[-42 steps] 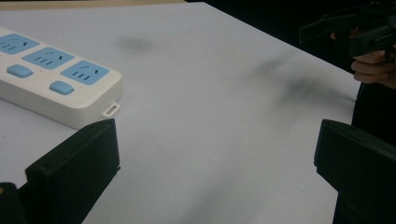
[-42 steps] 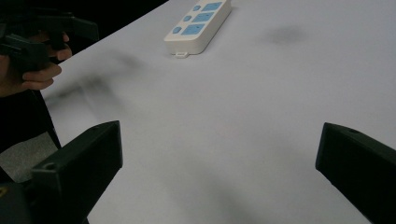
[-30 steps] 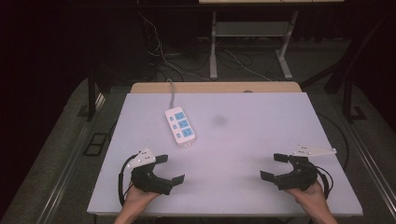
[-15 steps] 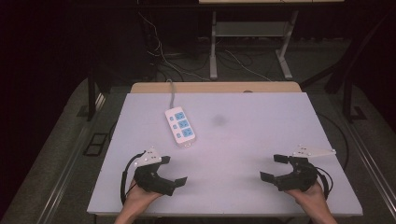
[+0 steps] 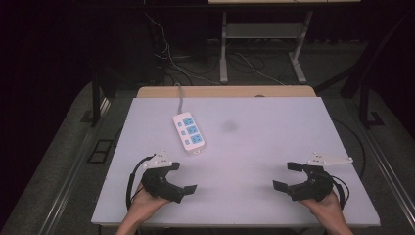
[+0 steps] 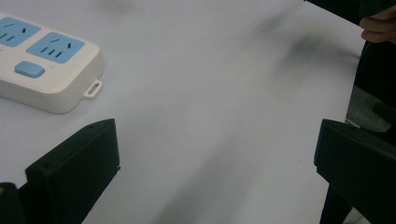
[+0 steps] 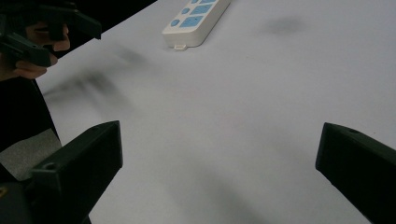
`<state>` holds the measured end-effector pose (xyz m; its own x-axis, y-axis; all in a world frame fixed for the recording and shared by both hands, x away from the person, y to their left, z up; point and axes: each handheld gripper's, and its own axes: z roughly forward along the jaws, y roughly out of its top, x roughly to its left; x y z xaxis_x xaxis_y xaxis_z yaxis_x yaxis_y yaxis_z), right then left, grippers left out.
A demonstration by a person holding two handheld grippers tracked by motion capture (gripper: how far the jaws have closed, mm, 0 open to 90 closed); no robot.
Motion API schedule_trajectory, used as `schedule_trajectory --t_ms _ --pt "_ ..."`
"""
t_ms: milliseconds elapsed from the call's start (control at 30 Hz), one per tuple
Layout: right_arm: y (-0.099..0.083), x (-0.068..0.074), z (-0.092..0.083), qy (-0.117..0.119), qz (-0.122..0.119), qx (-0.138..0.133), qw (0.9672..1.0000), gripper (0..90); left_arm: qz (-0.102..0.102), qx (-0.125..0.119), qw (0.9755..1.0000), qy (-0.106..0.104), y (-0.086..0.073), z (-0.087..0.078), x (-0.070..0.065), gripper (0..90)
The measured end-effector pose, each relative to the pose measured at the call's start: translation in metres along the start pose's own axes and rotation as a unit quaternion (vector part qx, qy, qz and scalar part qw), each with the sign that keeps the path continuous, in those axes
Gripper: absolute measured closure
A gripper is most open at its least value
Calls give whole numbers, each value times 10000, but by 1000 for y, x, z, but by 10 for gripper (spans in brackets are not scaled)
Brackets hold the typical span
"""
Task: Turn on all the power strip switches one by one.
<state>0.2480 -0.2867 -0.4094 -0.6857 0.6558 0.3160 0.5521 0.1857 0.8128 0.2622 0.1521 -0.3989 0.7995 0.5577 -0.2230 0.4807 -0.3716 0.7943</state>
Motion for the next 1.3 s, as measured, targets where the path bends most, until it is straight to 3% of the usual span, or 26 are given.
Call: schedule_trajectory --t_ms 200,1300 --pt "0 -1 0 5 41 20 10000 4 -32 -20 10000 -55 9 -1 6 0" --pt "-1 -1 2 -4 -16 40 10000 4 175 262 9995 98 57 -12 29 0"
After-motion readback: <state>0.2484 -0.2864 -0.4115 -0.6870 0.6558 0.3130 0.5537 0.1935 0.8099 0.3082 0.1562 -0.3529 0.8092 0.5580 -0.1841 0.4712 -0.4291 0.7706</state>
